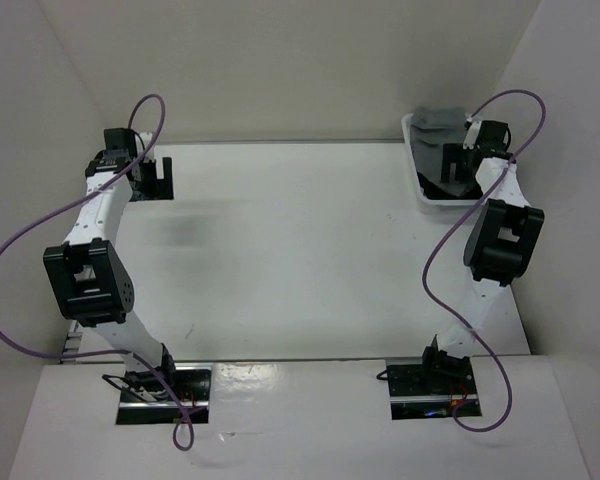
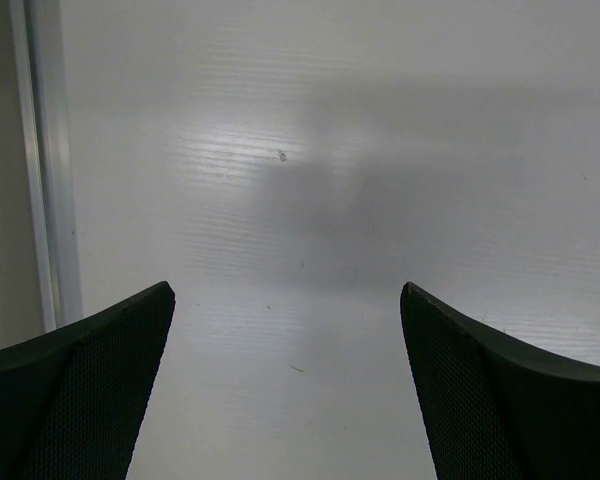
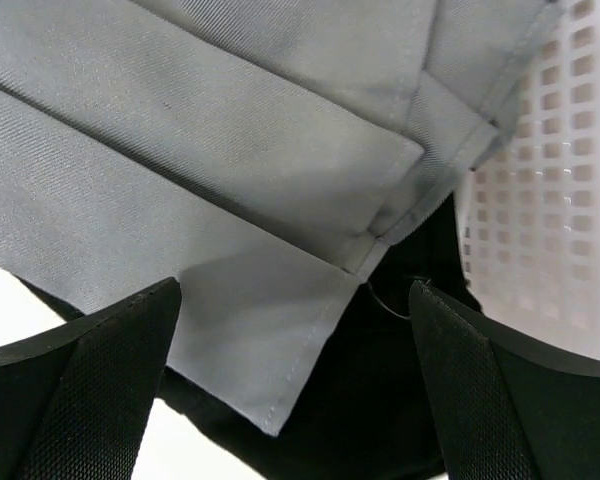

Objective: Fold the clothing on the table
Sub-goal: Grab the skirt from the pile

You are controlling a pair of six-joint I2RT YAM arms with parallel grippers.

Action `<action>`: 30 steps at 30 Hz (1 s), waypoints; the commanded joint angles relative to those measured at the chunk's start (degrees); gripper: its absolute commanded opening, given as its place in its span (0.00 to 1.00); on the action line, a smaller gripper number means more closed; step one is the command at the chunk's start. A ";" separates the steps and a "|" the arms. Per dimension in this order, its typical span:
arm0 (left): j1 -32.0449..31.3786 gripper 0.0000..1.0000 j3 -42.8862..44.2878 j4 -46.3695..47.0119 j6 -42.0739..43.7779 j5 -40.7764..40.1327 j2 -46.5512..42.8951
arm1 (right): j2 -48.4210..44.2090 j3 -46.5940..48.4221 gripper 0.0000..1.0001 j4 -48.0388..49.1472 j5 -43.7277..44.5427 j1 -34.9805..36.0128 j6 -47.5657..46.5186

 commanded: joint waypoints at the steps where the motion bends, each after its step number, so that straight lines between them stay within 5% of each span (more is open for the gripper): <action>1: 0.05 1.00 -5.32 9.00 -2.34 1.50 -4.34 | 2.01 4.74 0.98 1.67 -1.41 0.36 0.93; 4: 0.05 1.00 -6.38 9.53 -3.13 2.03 -5.13 | 3.68 6.59 0.93 0.10 -1.94 0.97 0.93; 6: 0.05 1.00 -6.39 9.54 -3.13 2.03 -5.13 | 4.30 6.60 0.74 -0.52 -2.99 1.50 0.41; 8: 0.05 1.00 -6.39 9.54 -3.13 2.03 -5.13 | 4.91 7.22 0.45 -1.05 -2.47 2.20 -0.12; 9: 0.05 1.00 -6.39 9.54 -3.13 2.55 -5.13 | 4.92 7.22 0.11 -1.05 -1.60 2.90 -0.12; 10: 0.05 1.00 -6.39 9.54 -3.13 2.55 -5.13 | 4.92 7.22 0.00 -1.05 -0.72 3.43 -0.12; 13: 0.05 1.00 -7.00 9.54 -3.13 2.55 -5.65 | 4.92 6.69 0.00 -1.75 -0.18 4.92 -1.35; 21: 0.05 1.00 -9.37 9.54 -3.13 3.08 -6.19 | 2.38 5.63 0.00 -2.37 -1.32 5.46 -1.88; 22: 0.05 1.00 -9.38 9.54 -3.13 3.08 -6.19 | 2.37 5.63 0.09 -2.37 -0.63 5.46 -1.88; 23: 0.05 1.00 -9.99 9.54 -3.13 3.60 -6.79 | 1.76 5.02 0.73 -2.37 -0.62 5.46 -1.88; 24: 0.05 1.00 -9.99 9.54 -3.13 3.61 -6.80 | 1.75 5.02 0.88 -2.37 -0.62 5.46 -1.88; 26: 0.05 1.00 -10.52 9.54 -2.61 3.61 -7.33 | 1.75 5.02 0.98 -2.37 -0.01 5.46 -1.88; 30: 0.05 1.00 -11.05 9.01 -2.60 3.61 -7.94 | 1.75 4.41 0.98 -1.85 1.67 5.46 -3.02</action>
